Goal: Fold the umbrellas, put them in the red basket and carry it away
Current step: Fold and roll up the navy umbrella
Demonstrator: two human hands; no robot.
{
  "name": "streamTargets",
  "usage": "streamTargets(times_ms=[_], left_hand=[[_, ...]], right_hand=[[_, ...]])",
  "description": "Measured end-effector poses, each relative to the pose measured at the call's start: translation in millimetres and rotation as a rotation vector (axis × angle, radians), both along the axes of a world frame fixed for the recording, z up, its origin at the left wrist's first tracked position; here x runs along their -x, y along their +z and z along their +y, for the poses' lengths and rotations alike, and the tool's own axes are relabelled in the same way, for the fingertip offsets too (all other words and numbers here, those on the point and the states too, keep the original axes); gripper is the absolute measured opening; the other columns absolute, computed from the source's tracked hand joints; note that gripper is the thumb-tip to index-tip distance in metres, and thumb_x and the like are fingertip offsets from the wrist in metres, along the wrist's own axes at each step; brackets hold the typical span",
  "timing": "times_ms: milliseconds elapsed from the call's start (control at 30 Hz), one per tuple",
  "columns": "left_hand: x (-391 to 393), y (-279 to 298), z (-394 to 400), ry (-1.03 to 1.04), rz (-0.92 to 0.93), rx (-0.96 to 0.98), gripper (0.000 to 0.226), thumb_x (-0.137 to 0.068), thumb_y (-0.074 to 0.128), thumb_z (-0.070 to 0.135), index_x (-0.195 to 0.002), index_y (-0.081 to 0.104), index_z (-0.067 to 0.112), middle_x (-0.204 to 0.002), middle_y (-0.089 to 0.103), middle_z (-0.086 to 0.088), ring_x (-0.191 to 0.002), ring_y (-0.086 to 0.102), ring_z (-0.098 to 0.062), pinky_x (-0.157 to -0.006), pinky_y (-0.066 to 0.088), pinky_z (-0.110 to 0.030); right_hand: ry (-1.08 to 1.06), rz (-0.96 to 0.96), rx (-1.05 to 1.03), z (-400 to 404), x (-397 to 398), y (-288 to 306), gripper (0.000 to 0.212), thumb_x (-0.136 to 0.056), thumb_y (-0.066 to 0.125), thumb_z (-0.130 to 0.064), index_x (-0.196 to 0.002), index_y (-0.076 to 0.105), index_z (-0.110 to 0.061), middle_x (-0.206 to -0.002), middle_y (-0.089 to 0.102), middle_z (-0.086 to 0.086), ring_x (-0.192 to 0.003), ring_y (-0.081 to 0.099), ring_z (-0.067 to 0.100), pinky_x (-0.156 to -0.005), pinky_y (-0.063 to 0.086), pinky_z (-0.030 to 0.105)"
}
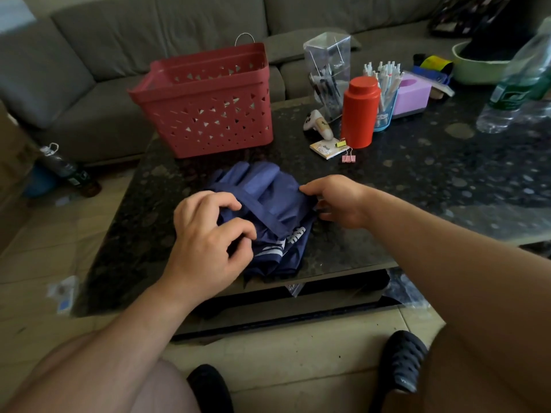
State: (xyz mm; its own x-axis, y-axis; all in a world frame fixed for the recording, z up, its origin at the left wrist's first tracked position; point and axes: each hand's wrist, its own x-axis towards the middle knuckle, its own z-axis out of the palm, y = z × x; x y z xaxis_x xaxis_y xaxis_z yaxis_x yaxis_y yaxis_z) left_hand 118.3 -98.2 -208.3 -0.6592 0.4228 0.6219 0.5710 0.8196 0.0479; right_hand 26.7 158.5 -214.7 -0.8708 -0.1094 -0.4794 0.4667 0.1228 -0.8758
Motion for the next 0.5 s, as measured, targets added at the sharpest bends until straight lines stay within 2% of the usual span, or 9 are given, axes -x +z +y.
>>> streamTargets(times_ms=[67,133,200,333,400,500], left_hand=[[-3,1,-3,0.003,0.014,0.011,0.008,-0.075,0.078,0.02,-0.083,0.079,0.024,-0.119,0.063,-0.009,-0.122,0.049,-0.035,-0.105,0.034,-0.049],[-5,2,-3,0.0,0.027,0.046,0.016,-0.073,0.081,0.024,-0.089,0.081,0.026,-0.121,0.063,-0.011,-0.122,0.05,-0.038,-0.105,0.034,-0.05],[-5,1,-1,0.006,0.051,0.099,0.022,-0.072,0.083,0.026,-0.095,0.082,0.028,-0.122,0.064,-0.012,-0.122,0.05,-0.038,-0.106,0.034,-0.052],[-3,-4,6,0.067,0.024,0.205,0.033,-0.071,0.083,0.033,-0.104,0.08,0.031,-0.128,0.062,-0.013,-0.126,0.049,-0.04,-0.115,0.028,-0.058],[-1,-6,10,0.066,0.03,0.205,0.031,-0.072,0.081,0.034,-0.103,0.079,0.032,-0.128,0.062,-0.012,-0.127,0.051,-0.04,-0.117,0.026,-0.06],[1,-6,17,0.03,0.122,0.15,0.022,-0.076,0.077,0.023,-0.096,0.08,0.033,-0.121,0.067,-0.008,-0.123,0.054,-0.037,-0.116,0.029,-0.059]], right_hand=[[0.002,0.012,0.007,1,-2,3,0.005,-0.097,0.064,-0.026,-0.097,0.062,-0.021,-0.102,0.053,0.007,-0.097,0.047,0.024,-0.088,0.04,0.037],[-0.005,0.046,0.023,1,-4,7,0.001,-0.096,0.063,-0.023,-0.095,0.064,-0.022,-0.1,0.059,0.005,-0.096,0.051,0.022,-0.083,0.04,0.035],[-0.006,0.086,0.032,1,-6,10,0.005,-0.097,0.061,-0.021,-0.098,0.066,-0.023,-0.1,0.064,-0.001,-0.094,0.055,0.016,-0.078,0.039,0.033],[0.008,0.128,0.045,-2,-8,12,0.023,-0.099,0.061,-0.02,-0.077,0.062,-0.023,-0.082,0.063,-0.01,-0.081,0.055,0.011,-0.072,0.039,0.03],[0.022,0.133,0.026,-5,-8,11,0.028,-0.102,0.059,-0.021,-0.074,0.058,-0.024,-0.077,0.059,-0.01,-0.076,0.051,0.01,-0.067,0.038,0.029],[0.024,0.15,0.01,-8,-8,11,0.031,-0.104,0.058,-0.022,-0.073,0.054,-0.024,-0.079,0.055,-0.007,-0.073,0.046,0.01,-0.063,0.036,0.026]])
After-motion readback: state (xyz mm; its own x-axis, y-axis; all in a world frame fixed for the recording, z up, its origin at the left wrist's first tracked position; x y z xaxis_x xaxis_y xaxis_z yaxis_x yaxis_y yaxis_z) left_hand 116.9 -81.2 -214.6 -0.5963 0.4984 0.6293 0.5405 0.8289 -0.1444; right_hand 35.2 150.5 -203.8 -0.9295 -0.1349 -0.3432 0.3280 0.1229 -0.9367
